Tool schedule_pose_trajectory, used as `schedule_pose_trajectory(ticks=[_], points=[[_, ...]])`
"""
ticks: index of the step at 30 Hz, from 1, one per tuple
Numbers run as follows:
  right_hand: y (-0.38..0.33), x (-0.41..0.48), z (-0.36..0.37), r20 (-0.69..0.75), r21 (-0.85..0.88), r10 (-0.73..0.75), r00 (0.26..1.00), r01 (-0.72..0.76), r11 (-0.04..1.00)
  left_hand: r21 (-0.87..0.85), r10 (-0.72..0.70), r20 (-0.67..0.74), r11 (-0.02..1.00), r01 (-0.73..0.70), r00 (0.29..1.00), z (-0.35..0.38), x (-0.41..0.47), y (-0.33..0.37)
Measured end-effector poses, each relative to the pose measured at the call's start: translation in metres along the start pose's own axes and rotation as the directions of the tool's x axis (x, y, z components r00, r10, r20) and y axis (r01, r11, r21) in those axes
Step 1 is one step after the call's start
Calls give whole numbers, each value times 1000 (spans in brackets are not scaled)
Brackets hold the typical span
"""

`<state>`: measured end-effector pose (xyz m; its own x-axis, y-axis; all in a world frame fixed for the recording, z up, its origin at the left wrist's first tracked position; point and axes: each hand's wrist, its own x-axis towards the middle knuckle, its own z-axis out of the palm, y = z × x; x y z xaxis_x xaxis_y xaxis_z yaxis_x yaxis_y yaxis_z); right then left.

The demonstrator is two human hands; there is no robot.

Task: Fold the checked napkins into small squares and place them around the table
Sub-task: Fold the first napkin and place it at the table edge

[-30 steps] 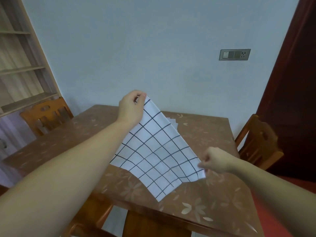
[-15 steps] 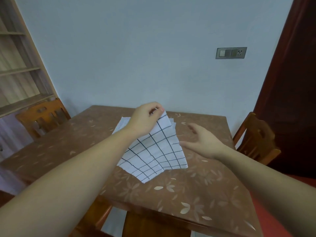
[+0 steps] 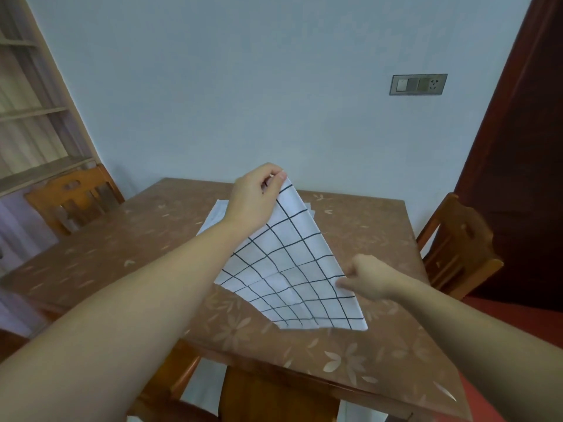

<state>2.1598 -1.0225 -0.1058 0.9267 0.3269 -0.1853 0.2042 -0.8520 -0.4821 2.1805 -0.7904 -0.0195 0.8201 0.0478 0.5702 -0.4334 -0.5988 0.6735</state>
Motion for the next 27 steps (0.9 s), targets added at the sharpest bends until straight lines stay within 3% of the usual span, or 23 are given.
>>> schedule_pose_trajectory(ticks=[2, 5, 8, 12, 15, 16, 18, 19, 21, 23, 25, 27], points=[[5, -1, 3, 70, 23, -14, 997, 13, 1000, -12, -2, 36, 1000, 2, 999, 2, 0, -2], [-13, -3, -1, 16, 292, -92, 996, 83, 953, -65, -12, 75, 998, 17, 997, 9, -2, 1], [-32, -2, -9, -9, 301, -91, 996, 89, 950, -102, -41, 47, 994, 45, 998, 10, 1, 0], [-47, -12, -32, 50, 414, -97, 994, 68, 908, -245, -281, -130, 938, 244, 951, -2, -1, -22], [-47, -18, -48, -4, 644, -94, 996, 75, 762, -359, -576, -148, 789, 499, 804, -5, -23, -53], [-44, -17, -52, -23, 718, -72, 997, 67, 693, -377, -691, -71, 686, 622, 719, -4, -34, -68], [-36, -12, -56, -65, 799, 12, 998, 45, 599, -420, -830, 213, 399, 815, 516, 1, -58, -92], [-30, -9, -57, -82, 826, 58, 995, 35, 563, -411, -823, 368, 273, 870, 432, 5, -69, -100], [-14, 0, -53, -96, 866, 146, 985, 10, 500, -378, -753, 557, 144, 914, 349, 18, -85, -110], [4, 8, -44, -78, 861, 238, 968, -55, 505, -388, -681, 638, 118, 914, 359, 28, -92, -102], [21, 12, -31, -49, 835, 317, 947, -135, 533, -483, -566, 690, 104, 869, 452, 37, -91, -89], [36, 15, -16, 0, 838, 380, 925, -208, 505, -518, -563, 653, 154, 841, 506, 46, -88, -87]])
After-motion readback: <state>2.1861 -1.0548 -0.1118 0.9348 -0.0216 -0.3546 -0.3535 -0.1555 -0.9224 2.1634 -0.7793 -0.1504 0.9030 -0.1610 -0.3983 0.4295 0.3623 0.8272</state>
